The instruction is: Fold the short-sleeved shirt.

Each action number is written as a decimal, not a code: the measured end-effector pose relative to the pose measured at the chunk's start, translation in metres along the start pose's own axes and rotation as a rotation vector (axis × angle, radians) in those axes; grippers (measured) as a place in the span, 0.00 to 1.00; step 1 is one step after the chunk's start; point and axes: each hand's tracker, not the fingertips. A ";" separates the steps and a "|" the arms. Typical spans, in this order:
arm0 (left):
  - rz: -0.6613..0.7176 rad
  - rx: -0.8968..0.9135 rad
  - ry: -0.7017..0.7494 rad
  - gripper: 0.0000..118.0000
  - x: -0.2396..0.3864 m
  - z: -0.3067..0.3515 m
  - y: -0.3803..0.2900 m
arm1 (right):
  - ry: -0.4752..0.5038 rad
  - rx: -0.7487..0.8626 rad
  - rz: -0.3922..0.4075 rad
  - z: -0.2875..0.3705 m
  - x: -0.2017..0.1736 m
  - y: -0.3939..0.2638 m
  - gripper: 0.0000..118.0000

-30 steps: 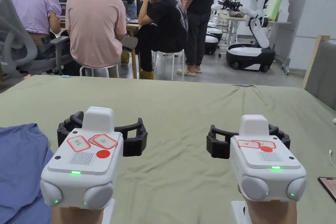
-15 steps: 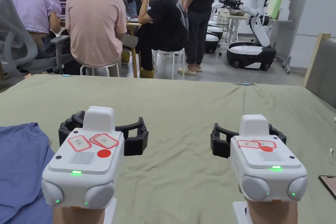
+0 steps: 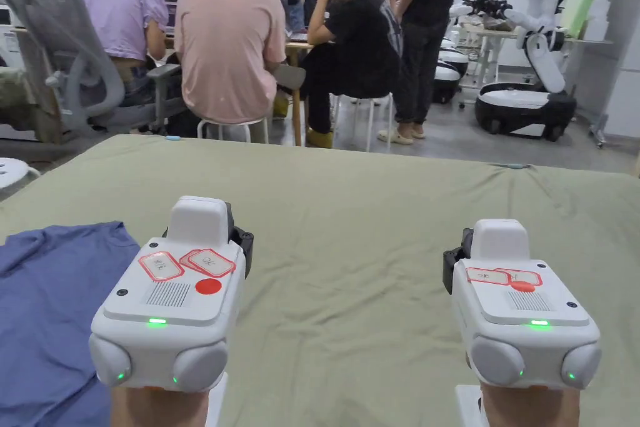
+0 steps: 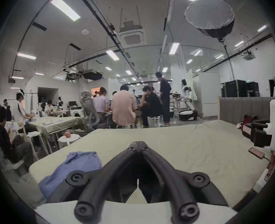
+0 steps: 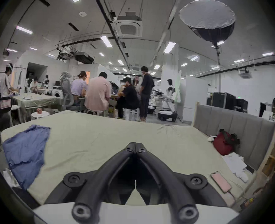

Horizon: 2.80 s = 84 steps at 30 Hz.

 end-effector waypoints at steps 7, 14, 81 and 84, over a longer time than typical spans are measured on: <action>-0.009 -0.032 0.284 0.00 -0.123 0.032 -0.005 | 0.318 0.034 0.007 -0.016 -0.151 0.020 0.00; 0.013 -0.140 0.430 0.00 -0.194 0.045 -0.032 | 0.505 -0.010 0.016 -0.020 -0.241 0.013 0.00; -0.143 -0.798 -0.923 0.04 0.415 -0.191 -0.101 | -0.244 -0.223 -0.060 -0.008 0.173 -0.056 0.00; -0.019 -0.723 -0.892 0.45 0.392 -0.195 -0.086 | -0.222 -0.231 -0.060 -0.013 0.167 -0.054 0.00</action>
